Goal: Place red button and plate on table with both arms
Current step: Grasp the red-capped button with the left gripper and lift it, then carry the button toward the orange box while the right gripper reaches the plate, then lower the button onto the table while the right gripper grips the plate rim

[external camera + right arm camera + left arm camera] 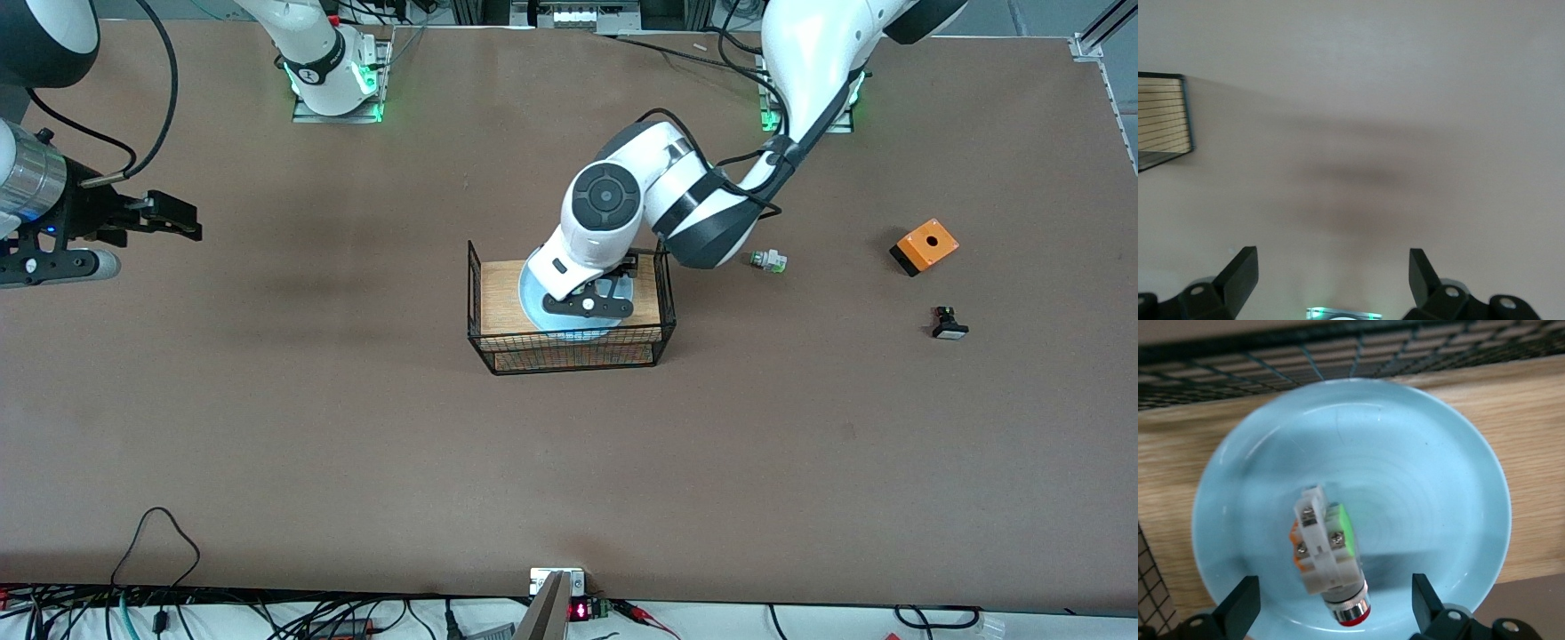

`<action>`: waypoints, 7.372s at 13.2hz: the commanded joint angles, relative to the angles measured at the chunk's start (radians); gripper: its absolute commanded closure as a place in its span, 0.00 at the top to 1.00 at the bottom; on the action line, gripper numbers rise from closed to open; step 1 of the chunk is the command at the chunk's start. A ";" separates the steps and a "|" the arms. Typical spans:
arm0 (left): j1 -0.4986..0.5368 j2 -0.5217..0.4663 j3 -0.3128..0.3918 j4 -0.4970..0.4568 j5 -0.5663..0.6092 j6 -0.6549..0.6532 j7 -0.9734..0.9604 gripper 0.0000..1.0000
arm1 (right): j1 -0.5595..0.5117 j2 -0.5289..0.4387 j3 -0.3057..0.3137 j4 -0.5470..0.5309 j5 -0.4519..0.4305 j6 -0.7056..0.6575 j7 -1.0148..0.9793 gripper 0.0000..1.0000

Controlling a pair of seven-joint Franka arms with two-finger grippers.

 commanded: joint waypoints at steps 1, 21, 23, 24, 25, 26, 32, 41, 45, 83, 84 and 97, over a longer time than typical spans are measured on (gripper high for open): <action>-0.014 0.023 0.009 0.026 0.028 0.043 -0.013 0.98 | -0.003 -0.006 0.003 -0.003 0.032 -0.005 0.013 1.00; 0.104 -0.233 -0.009 0.121 0.002 -0.287 -0.043 0.00 | 0.247 0.009 0.004 -0.003 0.053 0.009 0.746 1.00; 0.169 -0.233 -0.012 0.184 0.000 -0.327 -0.030 0.00 | 0.304 0.017 0.004 -0.003 0.053 0.042 0.931 1.00; 0.211 -0.233 -0.016 0.195 -0.020 -0.332 -0.001 0.00 | 0.336 0.024 0.004 -0.003 0.052 0.053 1.035 1.00; 0.252 -0.233 -0.014 0.195 -0.075 -0.334 0.032 0.00 | 0.365 0.032 0.004 -0.001 0.049 0.064 1.129 1.00; 0.297 -0.233 -0.014 0.193 -0.101 -0.334 0.055 0.00 | 0.391 0.044 0.004 -0.003 0.047 0.093 1.195 1.00; 0.489 -0.233 -0.002 0.184 -0.089 -0.337 0.383 0.00 | 0.474 0.081 0.003 -0.003 0.044 0.184 1.312 1.00; 0.694 -0.253 0.017 0.118 -0.041 -0.392 0.772 0.00 | 0.591 0.171 0.004 -0.003 -0.117 0.311 1.470 1.00; 0.690 -0.359 0.058 -0.054 -0.026 -0.316 0.780 0.00 | 0.626 0.216 0.003 -0.003 -0.122 0.339 1.530 1.00; 0.388 -0.304 0.477 -0.841 -0.189 0.456 0.807 1.00 | 0.721 0.429 0.003 0.036 -0.060 0.483 1.516 0.00; 0.388 -0.315 0.477 -0.834 -0.189 0.438 0.804 1.00 | 0.723 0.429 0.003 0.036 -0.056 0.483 1.516 0.00; 0.391 -0.485 0.466 -0.275 -0.178 -0.197 0.792 1.00 | 0.709 0.270 -0.005 0.054 0.064 0.212 1.509 0.00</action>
